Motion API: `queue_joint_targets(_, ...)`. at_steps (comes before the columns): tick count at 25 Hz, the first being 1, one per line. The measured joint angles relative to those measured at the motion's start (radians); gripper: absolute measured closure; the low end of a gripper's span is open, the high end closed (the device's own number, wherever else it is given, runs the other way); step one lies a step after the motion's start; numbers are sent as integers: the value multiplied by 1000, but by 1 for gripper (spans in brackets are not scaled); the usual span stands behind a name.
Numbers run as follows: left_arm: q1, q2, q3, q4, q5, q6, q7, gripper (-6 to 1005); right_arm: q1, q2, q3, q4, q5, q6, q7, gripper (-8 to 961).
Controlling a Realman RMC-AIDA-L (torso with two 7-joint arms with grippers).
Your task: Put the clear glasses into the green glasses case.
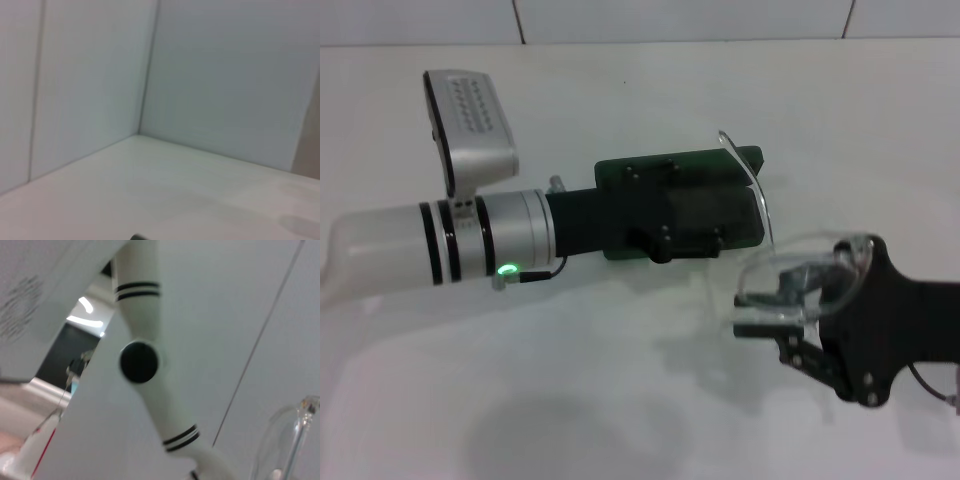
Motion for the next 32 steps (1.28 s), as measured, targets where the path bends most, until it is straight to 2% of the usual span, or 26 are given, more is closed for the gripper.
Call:
queue_joint_targets(4, 11, -16, 6, -6, -46, 56, 120, 141, 64, 1, -40, 81, 86, -2, 130, 847)
queue_joint_targets(7, 17, -18, 7, -30, -129, 113, 193, 141, 132, 1, -53, 172, 117, -12, 247, 847)
queue_joint_targets(10, 26, -18, 7, -58, -226, 157, 251, 142, 163, 1, -70, 216, 122, -29, 288, 846)
queue_joint_targets(15, 67, -15, 4, -59, -279, 223, 299, 142, 168, 1, -125, 224, 166, -29, 346, 846)
queue_joint_targets(24, 106, -15, 7, -63, -308, 330, 359, 144, 163, 0, -127, 252, 170, 18, 411, 847)
queue_joint_targets(32, 129, -14, 7, -64, -306, 359, 376, 144, 164, -4, -133, 260, 162, 40, 420, 850)
